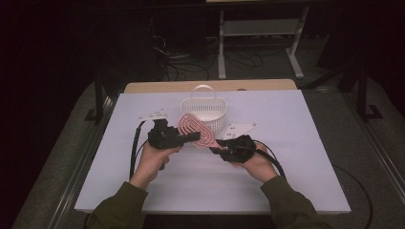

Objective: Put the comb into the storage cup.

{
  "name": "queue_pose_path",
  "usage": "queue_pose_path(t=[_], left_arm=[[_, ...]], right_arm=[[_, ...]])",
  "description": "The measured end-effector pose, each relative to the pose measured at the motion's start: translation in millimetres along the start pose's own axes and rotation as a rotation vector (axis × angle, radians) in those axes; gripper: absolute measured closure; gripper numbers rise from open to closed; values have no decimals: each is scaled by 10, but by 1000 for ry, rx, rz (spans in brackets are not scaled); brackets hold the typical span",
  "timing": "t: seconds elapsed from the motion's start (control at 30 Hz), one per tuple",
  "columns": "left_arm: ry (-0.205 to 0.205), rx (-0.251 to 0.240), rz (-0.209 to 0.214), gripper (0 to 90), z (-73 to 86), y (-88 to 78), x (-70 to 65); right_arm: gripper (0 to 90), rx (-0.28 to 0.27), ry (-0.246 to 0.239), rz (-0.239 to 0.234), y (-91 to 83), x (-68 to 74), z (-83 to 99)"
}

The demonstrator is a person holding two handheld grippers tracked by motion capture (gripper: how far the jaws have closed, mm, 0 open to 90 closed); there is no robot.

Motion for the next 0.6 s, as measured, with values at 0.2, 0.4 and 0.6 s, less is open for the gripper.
queue_pose_path(t=[0.2, 0.4, 0.6], left_arm=[[1, -4, 5, 552, -1, -4, 2], [-3, -10, 10, 575, -6, -7, -2], [-9, -15, 21, 612, -14, -16, -10]], right_arm=[[689, 1, 1, 1, 13, 5, 1], [690, 4, 0, 0, 25, 8, 7], [691, 14, -3, -2, 46, 20, 14]])
Point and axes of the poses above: each handheld gripper's, and its own axes: y roughly forward along the jaws, z roughly out of its underside, x roughly to its left, the point moved 3 cm from there along y, roughly forward along the jaws, and after that the axes turned 9 degrees about -x, right-handed, at the moved point
